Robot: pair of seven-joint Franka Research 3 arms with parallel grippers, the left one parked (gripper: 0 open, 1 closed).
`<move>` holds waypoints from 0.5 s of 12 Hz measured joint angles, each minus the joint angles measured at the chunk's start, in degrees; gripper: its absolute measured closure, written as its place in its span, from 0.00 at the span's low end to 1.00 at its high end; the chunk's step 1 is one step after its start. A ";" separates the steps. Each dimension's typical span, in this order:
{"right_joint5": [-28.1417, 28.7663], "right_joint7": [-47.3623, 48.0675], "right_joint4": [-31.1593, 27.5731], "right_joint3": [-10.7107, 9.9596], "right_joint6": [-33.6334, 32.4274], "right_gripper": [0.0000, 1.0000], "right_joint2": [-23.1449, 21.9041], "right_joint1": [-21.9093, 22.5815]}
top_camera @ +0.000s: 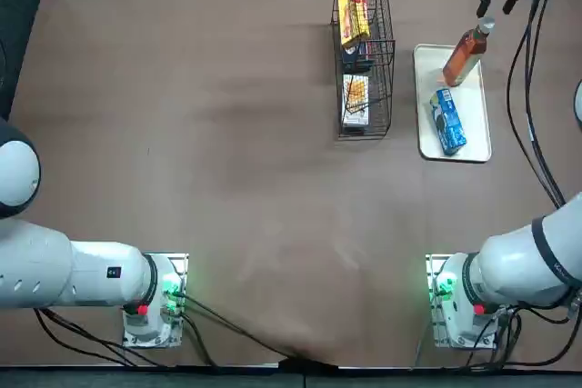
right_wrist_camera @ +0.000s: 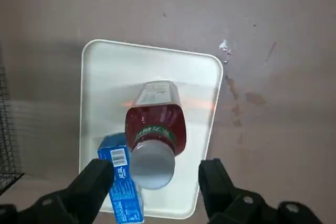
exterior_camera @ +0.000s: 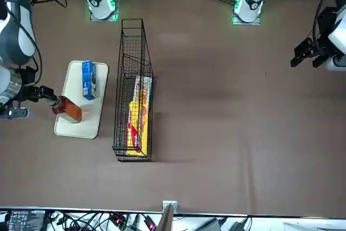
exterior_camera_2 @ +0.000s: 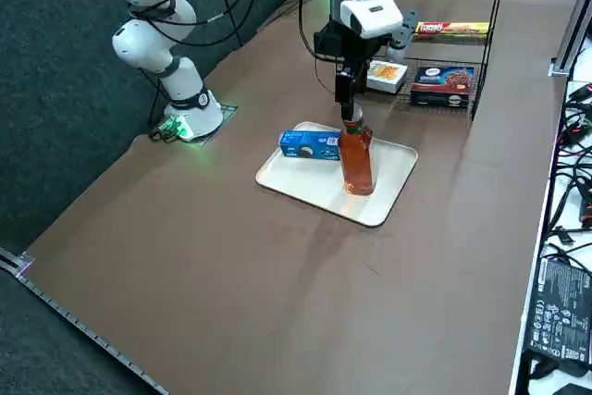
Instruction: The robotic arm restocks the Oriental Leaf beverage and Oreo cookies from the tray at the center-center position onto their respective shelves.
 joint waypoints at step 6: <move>0.90 0.48 -4.77 0.01 6.06 0.01 0.27 -0.34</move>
